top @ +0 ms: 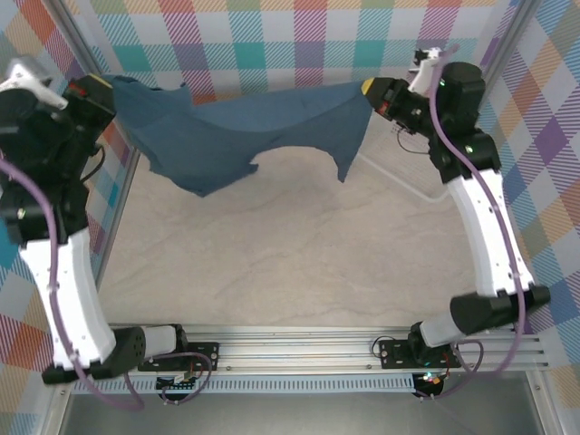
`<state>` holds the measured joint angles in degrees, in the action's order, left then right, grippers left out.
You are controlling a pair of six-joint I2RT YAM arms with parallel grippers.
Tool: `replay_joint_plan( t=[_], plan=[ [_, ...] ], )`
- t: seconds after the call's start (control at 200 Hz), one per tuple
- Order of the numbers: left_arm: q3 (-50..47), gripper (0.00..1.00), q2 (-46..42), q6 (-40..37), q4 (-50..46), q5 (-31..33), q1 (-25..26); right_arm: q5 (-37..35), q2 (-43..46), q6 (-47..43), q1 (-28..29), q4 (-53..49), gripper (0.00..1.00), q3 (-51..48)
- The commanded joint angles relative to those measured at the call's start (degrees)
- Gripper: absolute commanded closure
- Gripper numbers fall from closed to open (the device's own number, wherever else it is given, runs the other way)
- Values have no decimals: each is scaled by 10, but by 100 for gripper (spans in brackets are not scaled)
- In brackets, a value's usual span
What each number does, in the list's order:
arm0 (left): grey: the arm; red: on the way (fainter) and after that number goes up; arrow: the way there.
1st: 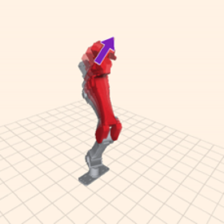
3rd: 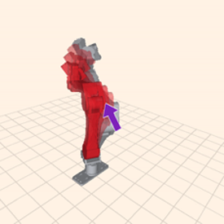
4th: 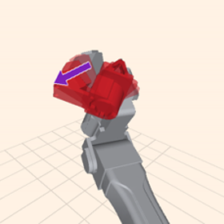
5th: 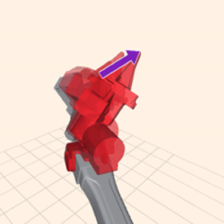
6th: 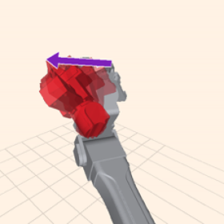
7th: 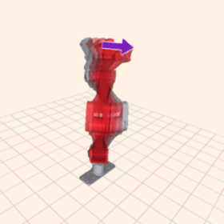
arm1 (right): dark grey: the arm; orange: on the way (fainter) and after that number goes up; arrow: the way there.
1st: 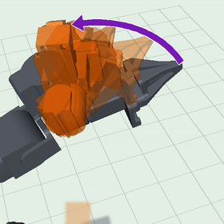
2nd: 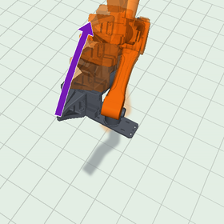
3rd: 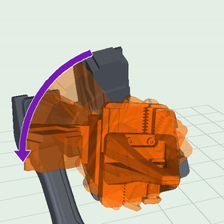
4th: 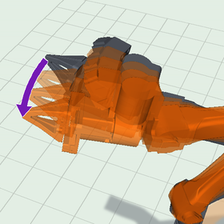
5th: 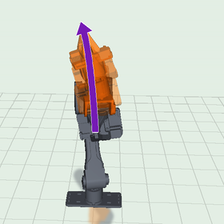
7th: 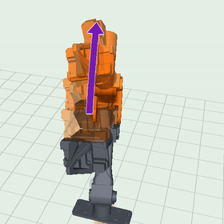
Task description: Fold and stack the t-shirts
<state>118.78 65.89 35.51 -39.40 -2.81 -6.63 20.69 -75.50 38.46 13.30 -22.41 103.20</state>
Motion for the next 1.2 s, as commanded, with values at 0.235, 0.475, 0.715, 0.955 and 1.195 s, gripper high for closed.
replay_joint_plan(
  t=[0.235,0.475,0.715,0.955,1.195],
  plan=[
    [61,100,-59,-3,59,101,-6,-4,151,-14,0,44,100,-31],
    [103,100,96,30,31,64,-6,1,30,27,0,17,100,7],
    [165,100,350,26,44,-8,-6,4,-217,65,1,-2,100,90],
    [564,26,736,60,-147,-59,-8,12,-586,45,5,-256,43,498],
    [261,27,567,5,-201,17,17,-20,-513,13,14,-240,40,359]
  ],
)
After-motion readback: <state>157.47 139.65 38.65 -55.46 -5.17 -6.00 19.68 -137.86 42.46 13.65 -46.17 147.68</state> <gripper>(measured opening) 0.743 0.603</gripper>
